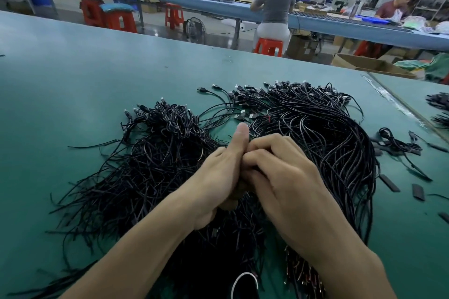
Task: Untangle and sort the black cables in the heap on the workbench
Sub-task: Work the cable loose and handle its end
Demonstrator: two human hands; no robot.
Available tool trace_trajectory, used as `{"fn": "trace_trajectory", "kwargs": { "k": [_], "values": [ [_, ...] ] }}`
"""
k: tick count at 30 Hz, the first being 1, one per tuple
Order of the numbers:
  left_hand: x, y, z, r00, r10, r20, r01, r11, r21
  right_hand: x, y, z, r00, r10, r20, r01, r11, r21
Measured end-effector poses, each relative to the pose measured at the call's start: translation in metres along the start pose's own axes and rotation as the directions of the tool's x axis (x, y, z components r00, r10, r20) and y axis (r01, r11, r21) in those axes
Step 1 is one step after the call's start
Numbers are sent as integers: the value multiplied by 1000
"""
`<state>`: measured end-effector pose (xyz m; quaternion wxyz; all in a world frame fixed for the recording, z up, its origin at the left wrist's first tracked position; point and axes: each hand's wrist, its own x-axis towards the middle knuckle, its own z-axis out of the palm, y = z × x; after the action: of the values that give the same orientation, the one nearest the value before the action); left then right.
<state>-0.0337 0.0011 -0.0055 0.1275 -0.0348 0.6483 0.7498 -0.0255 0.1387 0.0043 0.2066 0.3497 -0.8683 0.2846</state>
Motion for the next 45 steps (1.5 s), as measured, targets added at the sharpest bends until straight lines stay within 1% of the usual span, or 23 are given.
{"fn": "trace_trajectory", "kwargs": {
  "k": [2, 4, 7, 9, 12, 16, 19, 23, 26, 28, 29, 31, 33, 35, 36, 38, 39, 41, 43, 45],
  "values": [
    [-1, 2, 0, 993, -36, 113, 37, 999, -6, 0, 4, -1, 1000, 28, 11, -29, 999, 36],
    [-2, 3, -3, 967, -55, 247, 55, 998, 7, 0, 6, -4, 999, 55, 2, -55, 994, 91],
    [-4, 5, -11, 907, -6, 420, -9, 999, 33, 1, 9, -10, 995, 94, 18, -96, 974, 204],
    [-5, 6, -14, 877, -4, 480, -30, 998, 63, 0, 10, -11, 993, 109, 35, -114, 968, 224],
    [-5, 4, -16, 880, -70, 470, -9, 987, 162, 0, 11, -10, 996, 86, 29, -90, 978, 186],
    [-5, 1, -10, 890, -120, 440, 41, 982, 185, -1, 16, -15, 990, 116, 86, -130, 974, 184],
    [-5, 1, -8, 902, -130, 412, 44, 977, 210, -2, 18, -17, 985, 121, 120, -144, 968, 205],
    [-6, 3, -7, 889, -135, 438, 42, 975, 217, -1, 18, -18, 992, 99, 84, -115, 967, 227],
    [-6, 3, -5, 882, -118, 456, 38, 983, 181, -1, 19, -19, 995, 78, 67, -89, 980, 179],
    [-7, 3, -4, 888, -94, 450, 37, 990, 135, -1, 19, -18, 997, 54, 49, -60, 990, 126],
    [-6, 4, -4, 893, -79, 442, 46, 995, 86, -1, 19, -18, 999, 46, 28, -49, 993, 109],
    [-3, 6, -4, 898, -62, 435, 109, 991, -84, -1, 19, -16, 999, 43, -26, -41, 996, 77],
    [-3, 10, -3, 898, -39, 438, 172, 948, -269, -1, 18, -14, 994, 57, -96, -53, 998, 41],
    [-4, 13, -1, 916, -22, 402, 192, 901, -389, -1, 17, -11, 985, 69, -158, -67, 998, 19],
    [-5, 13, 0, 937, -15, 349, 167, 897, -409, 0, 15, -9, 980, 76, -182, -76, 997, 8],
    [-4, 12, 5, 978, 32, 207, 57, 910, -410, 0, 9, -3, 967, 113, -229, -109, 994, 31],
    [-4, 11, 8, 988, 72, 137, -10, 912, -409, 1, 5, 1, 957, 151, -249, -130, 987, 98],
    [-4, 10, 13, 988, 155, 24, -129, 890, -438, 3, -4, 8, 932, 268, -243, -188, 933, 308],
    [-4, 9, 16, 973, 223, -59, -224, 848, -480, 5, -10, 15, 909, 370, -192, -258, 861, 438],
    [-4, 10, 15, 950, 278, -145, -313, 808, -500, 6, -14, 20, 889, 447, -97, -333, 778, 533]
  ]
}}
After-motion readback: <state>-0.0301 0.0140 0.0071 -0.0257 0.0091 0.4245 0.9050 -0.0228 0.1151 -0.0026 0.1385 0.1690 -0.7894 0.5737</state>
